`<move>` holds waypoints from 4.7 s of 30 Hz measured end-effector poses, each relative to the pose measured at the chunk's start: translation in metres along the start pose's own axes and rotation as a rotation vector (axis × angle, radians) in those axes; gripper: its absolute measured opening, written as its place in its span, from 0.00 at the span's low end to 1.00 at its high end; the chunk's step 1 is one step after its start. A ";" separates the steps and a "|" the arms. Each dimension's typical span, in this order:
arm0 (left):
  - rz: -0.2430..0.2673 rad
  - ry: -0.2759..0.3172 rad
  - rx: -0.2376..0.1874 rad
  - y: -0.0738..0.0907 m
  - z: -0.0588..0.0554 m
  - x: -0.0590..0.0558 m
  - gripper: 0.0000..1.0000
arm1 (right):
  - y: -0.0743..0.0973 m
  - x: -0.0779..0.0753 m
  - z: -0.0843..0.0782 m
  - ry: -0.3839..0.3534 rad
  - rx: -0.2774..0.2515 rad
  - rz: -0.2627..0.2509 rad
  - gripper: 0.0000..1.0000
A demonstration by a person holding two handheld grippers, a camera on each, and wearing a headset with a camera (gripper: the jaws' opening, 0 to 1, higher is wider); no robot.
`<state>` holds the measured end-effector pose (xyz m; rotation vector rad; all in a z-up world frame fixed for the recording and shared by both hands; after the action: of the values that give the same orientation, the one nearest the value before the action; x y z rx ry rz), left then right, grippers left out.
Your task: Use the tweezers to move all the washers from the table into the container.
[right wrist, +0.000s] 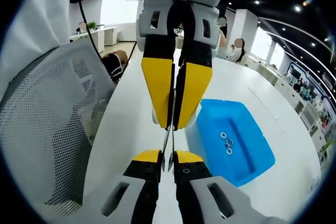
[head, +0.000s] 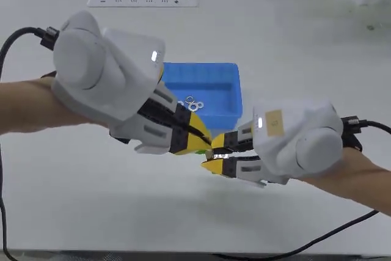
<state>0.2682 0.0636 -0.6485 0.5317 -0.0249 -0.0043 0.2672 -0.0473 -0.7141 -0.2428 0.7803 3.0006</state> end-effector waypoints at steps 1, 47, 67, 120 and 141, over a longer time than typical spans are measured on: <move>0.002 0.001 0.000 0.000 0.000 0.001 0.06 | 0.000 -0.001 0.000 -0.001 0.000 -0.003 0.10; -0.017 0.039 0.023 -0.013 -0.007 0.019 0.06 | -0.005 -0.011 -0.016 -0.068 -0.013 -0.024 0.11; -0.025 0.021 0.038 -0.009 -0.001 0.014 0.06 | -0.003 -0.007 -0.010 -0.089 -0.028 -0.035 0.10; 0.046 -0.156 0.030 0.057 0.050 0.060 0.06 | 0.004 -0.071 0.066 0.077 -0.066 -0.109 0.10; 0.055 -0.091 0.041 0.029 0.011 0.108 0.06 | -0.022 -0.112 0.025 0.067 -0.001 -0.107 0.10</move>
<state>0.3762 0.0820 -0.6213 0.5711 -0.1289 0.0259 0.3757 -0.0150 -0.6848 -0.3748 0.7462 2.9060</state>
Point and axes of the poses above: the centre of the closed fingertips' face, and the gripper's own axes: y roughly backward along the fingers, x roughly to its left, z roughly out of its top, the point moved 9 cm from there along y, roughly backward along the fingers, and after that the axes turned 9 degrees about -x, right-handed, at the moved point
